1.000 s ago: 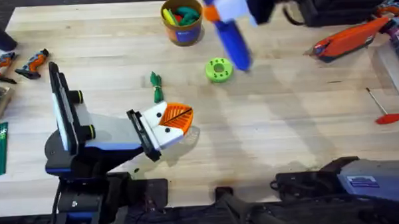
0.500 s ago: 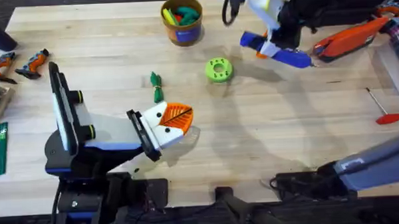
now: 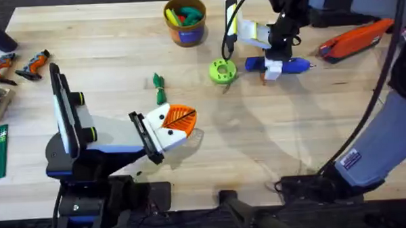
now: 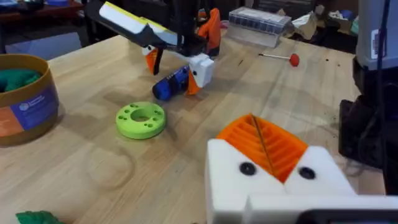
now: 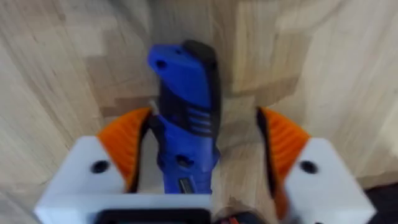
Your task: Pick up the gripper from the table and insert it into the empty holder that is missing its gripper. Then pick up a screw, insert it into the mounting hole, and use the screwdriver to tighten it. Finally, clean up the table by picking up the vegetable and placing it into the bucket.
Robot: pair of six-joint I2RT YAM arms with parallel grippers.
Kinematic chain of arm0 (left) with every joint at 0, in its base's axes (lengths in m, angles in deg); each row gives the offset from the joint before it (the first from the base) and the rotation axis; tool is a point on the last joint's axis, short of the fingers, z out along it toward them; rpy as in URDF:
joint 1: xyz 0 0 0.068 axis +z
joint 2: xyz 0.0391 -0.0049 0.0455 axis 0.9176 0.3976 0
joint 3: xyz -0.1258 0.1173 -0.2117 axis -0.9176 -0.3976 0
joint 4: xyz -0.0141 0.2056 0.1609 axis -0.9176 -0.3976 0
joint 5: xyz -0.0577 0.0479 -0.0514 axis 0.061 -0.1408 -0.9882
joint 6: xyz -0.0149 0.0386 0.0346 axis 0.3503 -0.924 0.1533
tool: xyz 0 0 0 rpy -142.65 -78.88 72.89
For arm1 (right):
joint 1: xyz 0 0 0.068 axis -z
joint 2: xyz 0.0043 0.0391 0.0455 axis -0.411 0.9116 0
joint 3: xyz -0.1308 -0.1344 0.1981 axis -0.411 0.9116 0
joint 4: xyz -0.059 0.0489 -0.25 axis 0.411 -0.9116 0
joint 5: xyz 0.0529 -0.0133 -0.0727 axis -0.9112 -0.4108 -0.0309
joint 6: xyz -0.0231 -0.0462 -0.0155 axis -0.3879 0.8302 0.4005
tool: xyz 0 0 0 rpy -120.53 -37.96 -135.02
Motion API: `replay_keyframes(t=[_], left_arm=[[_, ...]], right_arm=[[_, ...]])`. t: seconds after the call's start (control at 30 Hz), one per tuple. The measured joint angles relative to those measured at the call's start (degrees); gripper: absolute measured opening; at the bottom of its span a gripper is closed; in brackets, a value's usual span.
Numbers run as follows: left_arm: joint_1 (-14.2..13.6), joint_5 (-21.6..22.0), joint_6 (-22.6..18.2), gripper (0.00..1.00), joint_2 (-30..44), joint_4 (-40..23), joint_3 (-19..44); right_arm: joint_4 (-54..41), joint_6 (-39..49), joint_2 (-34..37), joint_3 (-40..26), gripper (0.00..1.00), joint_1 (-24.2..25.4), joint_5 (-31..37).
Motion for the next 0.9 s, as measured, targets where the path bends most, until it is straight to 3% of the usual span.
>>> replay_keyframes(t=[0.1, 0.13, 0.3, 0.33, 0.6, 0.8, 0.9], left_arm=[[0.0, 0.01, 0.0, 0.015, 0.0, 0.02, 0.0], [0.0, 0.02, -0.32, 0.062, 0.0, 0.02, 0.0], [0.0, 0.0, -0.35, 0.843, 0.0, 0.0, 0.0], [0.0, -0.01, -0.17, 0.944, 0.0, 0.0, 0.0], [0.0, 0.9, 0.52, 0.985, 0.0, 0.46, -0.02], [0.0, 7.15, 4.26, 0.985, 0.0, 0.85, 0.24], [0.0, 12.35, 4.89, 0.985, 0.14, -3.93, 3.39]], right_arm=[[-0.41, -1.62, -1.07, -0.02, 0.983, 0.0, 0.4], [-0.5, -2.46, -1.69, -0.02, 0.986, 0.0, 0.54], [-0.64, -11.43, -8.78, -0.02, 0.987, -0.38, 0.8], [-0.64, -13.95, -10.83, -0.02, 0.987, -0.57, 0.8], [-0.22, -41.76, -26.73, -0.17, 0.987, -2.6, 0.74], [-5.78, -59.66, -35.05, -0.17, 0.987, -2.58, 0.74], [-10.47, -65.58, -39.17, -0.17, 0.987, -2.58, 0.47]])
